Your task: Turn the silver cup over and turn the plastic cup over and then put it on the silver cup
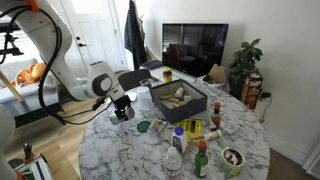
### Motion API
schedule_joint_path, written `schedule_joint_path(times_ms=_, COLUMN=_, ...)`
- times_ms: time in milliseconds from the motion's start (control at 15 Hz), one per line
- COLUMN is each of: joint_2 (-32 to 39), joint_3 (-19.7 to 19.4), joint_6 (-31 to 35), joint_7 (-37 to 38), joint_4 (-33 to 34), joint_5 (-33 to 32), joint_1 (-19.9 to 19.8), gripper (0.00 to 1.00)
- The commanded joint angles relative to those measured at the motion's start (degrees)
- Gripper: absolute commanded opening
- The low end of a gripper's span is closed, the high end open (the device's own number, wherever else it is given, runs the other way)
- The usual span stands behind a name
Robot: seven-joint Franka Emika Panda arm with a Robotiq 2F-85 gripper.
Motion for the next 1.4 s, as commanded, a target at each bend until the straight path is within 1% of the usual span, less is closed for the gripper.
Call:
schedule_joint_path(times_ms=0, joint_2=1.72, joint_3=-13.2, joint_6=-0.05, joint_7=7.44, joint_4=0.6, joint_5=-5.65, joint_1=15.05, gripper=0.57)
schedule_joint_path(times_ms=67, joint_2=0.89, joint_3=-7.31, joint_6=0.1, joint_7=2.2, joint_4=0.5, joint_5=-1.9, joint_1=7.8, gripper=0.82)
schedule_joint_path(times_ms=133, joint_2=0.95, joint_3=-9.82, joint_6=0.11, joint_7=2.89, joint_4=0.58, joint_5=-2.0, joint_1=10.95, gripper=0.82)
schedule_joint_path(times_ms=200, joint_2=0.97, joint_3=-11.12, joint_6=0.11, joint_7=3.31, joint_4=0.61, joint_5=-1.94, joint_1=12.95, gripper=0.82)
schedule_joint_path(times_ms=267, joint_2=1.02, joint_3=-11.7, joint_6=0.1, joint_7=3.53, joint_4=0.62, joint_5=-1.9, joint_1=14.02, gripper=0.82)
schedule_joint_path(times_ms=333, joint_2=1.1, joint_3=-11.97, joint_6=0.1, joint_7=3.56, joint_4=0.63, joint_5=-1.88, joint_1=14.43, gripper=0.57)
schedule_joint_path(times_ms=400, joint_2=4.03, joint_3=-15.22, joint_6=-2.01, joint_7=4.11, joint_4=1.97, joint_5=-3.17, joint_1=18.12, gripper=0.57)
schedule_joint_path(times_ms=467, joint_2=4.93, joint_3=-15.76, joint_6=-1.59, joint_7=3.5, joint_4=2.36, joint_5=-3.8, joint_1=19.23, gripper=0.57)
schedule_joint_path(times_ms=533, joint_2=7.28, joint_3=-18.6, joint_6=-1.37, joint_7=3.2, joint_4=3.13, joint_5=-5.22, joint_1=22.73, gripper=0.57)
schedule_joint_path(times_ms=600, joint_2=8.14, joint_3=-19.21, joint_6=-0.24, joint_7=1.98, joint_4=3.21, joint_5=-5.36, joint_1=24.06, gripper=0.57)
schedule_joint_path(times_ms=733, joint_2=10.59, joint_3=-21.81, joint_6=1.44, joint_7=0.3, joint_4=3.35, joint_5=-4.91, joint_1=28.58, gripper=0.57)
schedule_joint_path(times_ms=867, joint_2=12.39, joint_3=-22.67, joint_6=3.41, joint_7=-2.75, joint_4=2.9, joint_5=-4.13, joint_1=31.56, gripper=0.57)
schedule_joint_path(times_ms=1067, joint_2=16.95, joint_3=-24.3, joint_6=8.57, joint_7=-7.41, joint_4=2.22, joint_5=-1.72, joint_1=36.27, gripper=0.57)
schedule_joint_path(times_ms=1200, joint_2=20.84, joint_3=-25.52, joint_6=11.87, joint_7=-11.16, joint_4=2.17, joint_5=1.19, joint_1=39.23, gripper=0.57)
schedule_joint_path(times_ms=1333, joint_2=24.99, joint_3=-26.19, joint_6=14.9, joint_7=-15.65, joint_4=2.26, joint_5=5.5, joint_1=41.57, gripper=0.57)
